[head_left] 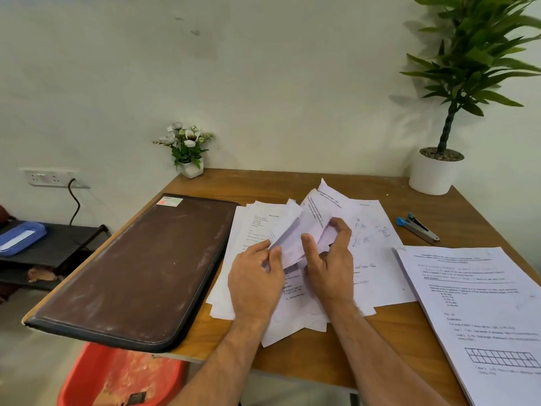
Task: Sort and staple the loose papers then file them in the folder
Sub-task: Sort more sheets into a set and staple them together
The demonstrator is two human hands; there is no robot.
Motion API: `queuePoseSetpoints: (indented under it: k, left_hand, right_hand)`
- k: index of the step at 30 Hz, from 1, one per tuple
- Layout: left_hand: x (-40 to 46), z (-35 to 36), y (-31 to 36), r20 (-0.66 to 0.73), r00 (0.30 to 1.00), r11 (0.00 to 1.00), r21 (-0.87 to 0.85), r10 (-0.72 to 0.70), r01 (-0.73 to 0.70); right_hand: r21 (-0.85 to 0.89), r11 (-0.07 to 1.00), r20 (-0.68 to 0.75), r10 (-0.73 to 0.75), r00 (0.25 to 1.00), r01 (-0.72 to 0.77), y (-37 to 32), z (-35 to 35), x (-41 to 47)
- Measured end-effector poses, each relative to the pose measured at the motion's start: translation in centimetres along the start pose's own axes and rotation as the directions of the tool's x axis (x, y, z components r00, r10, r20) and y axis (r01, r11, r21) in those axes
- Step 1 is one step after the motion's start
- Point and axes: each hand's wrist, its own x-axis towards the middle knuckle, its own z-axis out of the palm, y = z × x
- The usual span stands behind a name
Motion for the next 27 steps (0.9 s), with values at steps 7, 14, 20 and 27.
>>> queuePoseSetpoints:
  k: [7,14,20,27]
  left_hand:
    - [0.7,-0.6,0.3,-0.015,0.971,0.965,-0.120,-0.239,0.235]
    - [0.9,-0.2,-0.9,-0.047,0.952,0.931,-0.232,-0.301,0.283]
    - [-0.1,-0.2,0.1,0.039,0.997,0.989,-0.129,-0.064,0.069]
    - [-0.8,-0.6,0.3,0.200,0.947,0.953,0.117,0.252,-0.278]
  right_hand:
    - [-0.008,0.996,0.018,0.093,0.995,-0.093,0.2,0.1,0.2]
    - [-0.119,0.992,0.018,-0.041,0.999,0.043,0.3,0.1,0.2]
    - [-0.103,0.993,0.035,-0.056,0.998,0.059,0.2,-0.1,-0.3]
    - [-0.124,0.992,0.027,0.011,1.000,-0.007,-0.4,-0.1,-0.2]
